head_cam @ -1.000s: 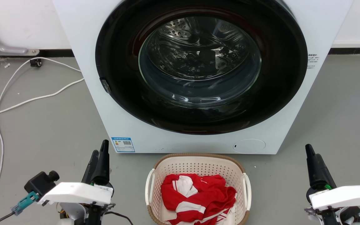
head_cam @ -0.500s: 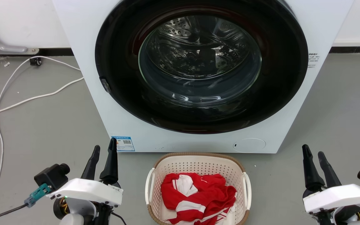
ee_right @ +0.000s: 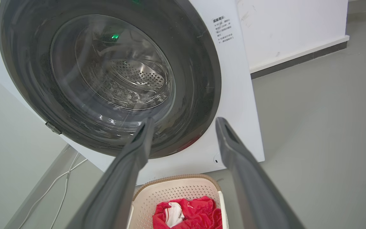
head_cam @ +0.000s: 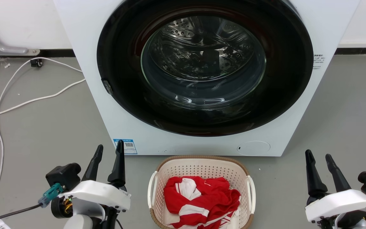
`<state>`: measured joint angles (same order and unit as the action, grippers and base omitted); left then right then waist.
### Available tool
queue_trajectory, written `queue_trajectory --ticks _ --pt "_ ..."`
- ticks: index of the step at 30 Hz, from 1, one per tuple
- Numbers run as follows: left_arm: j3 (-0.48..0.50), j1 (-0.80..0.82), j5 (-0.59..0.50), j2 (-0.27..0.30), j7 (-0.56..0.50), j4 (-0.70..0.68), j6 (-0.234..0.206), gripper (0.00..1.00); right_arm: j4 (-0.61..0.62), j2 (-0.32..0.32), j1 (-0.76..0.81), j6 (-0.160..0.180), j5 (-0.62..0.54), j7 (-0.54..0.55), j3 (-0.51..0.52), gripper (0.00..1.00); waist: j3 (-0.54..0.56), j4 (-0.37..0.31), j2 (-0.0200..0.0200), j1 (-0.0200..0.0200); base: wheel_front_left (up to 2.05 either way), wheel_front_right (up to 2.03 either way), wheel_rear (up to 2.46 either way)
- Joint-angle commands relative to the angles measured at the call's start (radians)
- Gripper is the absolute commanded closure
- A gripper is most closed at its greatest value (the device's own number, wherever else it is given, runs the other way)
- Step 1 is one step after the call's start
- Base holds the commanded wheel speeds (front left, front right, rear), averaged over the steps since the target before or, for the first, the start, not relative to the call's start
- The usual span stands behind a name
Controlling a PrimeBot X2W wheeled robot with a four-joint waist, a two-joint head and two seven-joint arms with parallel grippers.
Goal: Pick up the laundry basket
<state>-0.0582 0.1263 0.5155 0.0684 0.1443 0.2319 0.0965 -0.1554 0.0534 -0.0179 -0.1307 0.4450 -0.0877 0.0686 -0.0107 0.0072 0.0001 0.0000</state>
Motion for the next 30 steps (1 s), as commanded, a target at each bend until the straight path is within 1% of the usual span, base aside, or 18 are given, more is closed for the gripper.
queue_trajectory --ticks 1,19,30 --pt "-0.005 0.019 -0.035 0.010 0.011 -0.003 -0.003 0.00 0.016 -0.001 0.005 0.000 -0.039 -0.008 -0.002 0.00 0.000 0.000 -0.0001 0.0000 0.00 0.00 0.00" --pt "-0.026 0.025 -0.197 0.017 0.050 0.026 -0.024 0.00 0.034 -0.002 0.024 0.000 -0.228 -0.014 -0.007 0.00 -0.002 0.001 -0.0001 0.0000 0.00 0.00 0.00" --pt "-0.030 0.015 -0.278 0.012 0.074 0.039 -0.035 0.00 0.045 -0.003 0.034 0.000 -0.324 -0.024 -0.010 0.00 0.001 0.002 -0.0001 0.0000 0.00 0.00 0.00"
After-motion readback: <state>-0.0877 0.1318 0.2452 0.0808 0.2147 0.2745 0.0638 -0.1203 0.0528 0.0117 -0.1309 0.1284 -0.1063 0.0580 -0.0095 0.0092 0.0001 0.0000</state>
